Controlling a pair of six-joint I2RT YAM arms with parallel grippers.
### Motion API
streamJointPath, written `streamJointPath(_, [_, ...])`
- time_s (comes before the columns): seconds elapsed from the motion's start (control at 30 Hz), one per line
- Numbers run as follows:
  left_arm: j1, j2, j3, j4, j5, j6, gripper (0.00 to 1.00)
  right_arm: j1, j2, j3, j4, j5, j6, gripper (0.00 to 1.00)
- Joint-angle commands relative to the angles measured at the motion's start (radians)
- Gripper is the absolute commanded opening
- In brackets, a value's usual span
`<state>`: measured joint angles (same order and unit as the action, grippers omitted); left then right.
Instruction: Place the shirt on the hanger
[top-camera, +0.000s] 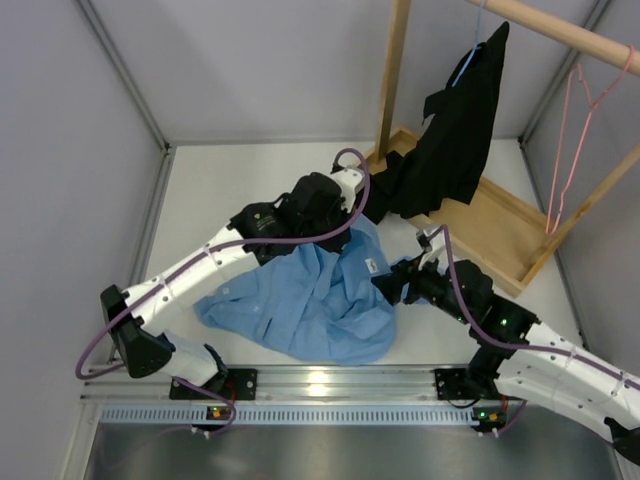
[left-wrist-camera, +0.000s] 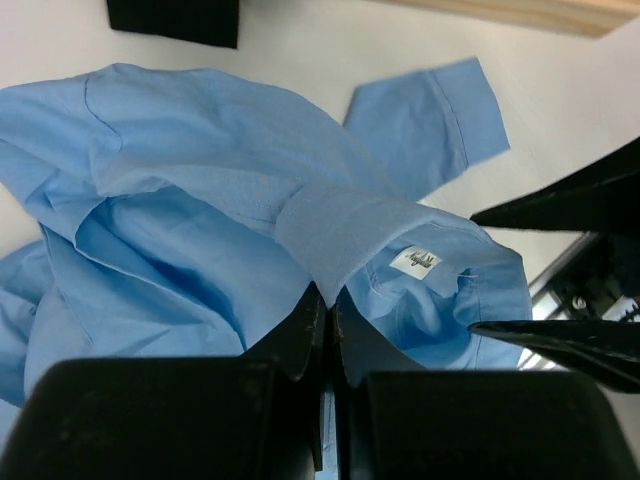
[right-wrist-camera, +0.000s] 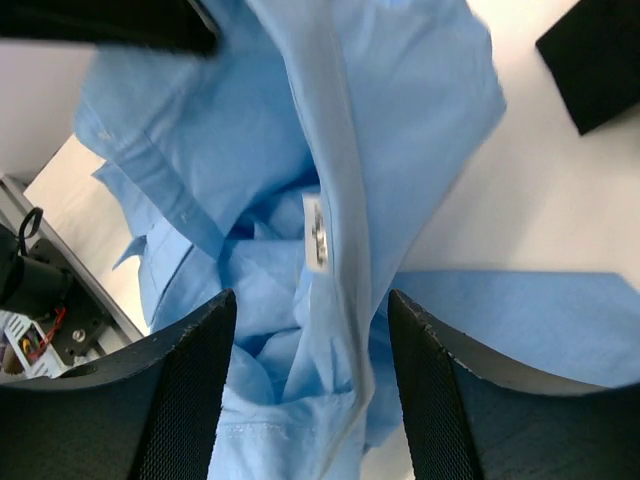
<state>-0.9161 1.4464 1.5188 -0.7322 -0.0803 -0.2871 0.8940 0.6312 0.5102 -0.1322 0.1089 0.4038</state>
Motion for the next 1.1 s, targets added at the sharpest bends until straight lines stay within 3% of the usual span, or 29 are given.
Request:
streamJointPath(0.0, [0.002, -0.041, 0.018, -0.061, 0.111, 0.040, 0.00, -0.001, 0.016, 0.138, -0.104, -0.032, -0.100, 0.61])
streamJointPath(0.1, [0.002, -0.052, 0.017, -0.062, 0.093, 0.022, 0.00, -0.003, 0.041, 0.230, -0.191, 0.027, -0.123, 0.61])
streamJointPath(0.27, [0.002, -0.060, 0.020, -0.058, -0.056, -0.023, 0.00, -0.003, 0.009, 0.382, -0.380, 0.098, -0.076, 0.61])
streamJointPath(0.37, [0.002, -0.060, 0.017, -0.044, -0.085, -0.044, 0.00, -0.004, -0.013, 0.590, -0.533, 0.155, -0.074, 0.65])
streamJointPath(0.5, [0.002, -0.067, -0.012, -0.001, -0.095, -0.076, 0.00, -0.003, 0.008, 0.851, -0.809, 0.508, -0.076, 0.69])
streamJointPath(0.67, [0.002, -0.101, -0.106, 0.051, -0.065, -0.083, 0.00, -0.004, 0.142, 1.144, -1.010, 0.789, -0.074, 0.71])
streamJointPath(0.9, [0.002, -0.149, -0.195, 0.077, -0.042, -0.093, 0.00, -0.003, 0.246, 1.284, -1.072, 1.057, -0.077, 0.73])
streamJointPath(1.07, [0.002, -0.188, -0.229, 0.090, -0.027, -0.101, 0.00, -0.041, 0.343, 1.329, -1.074, 1.108, -0.097, 0.76])
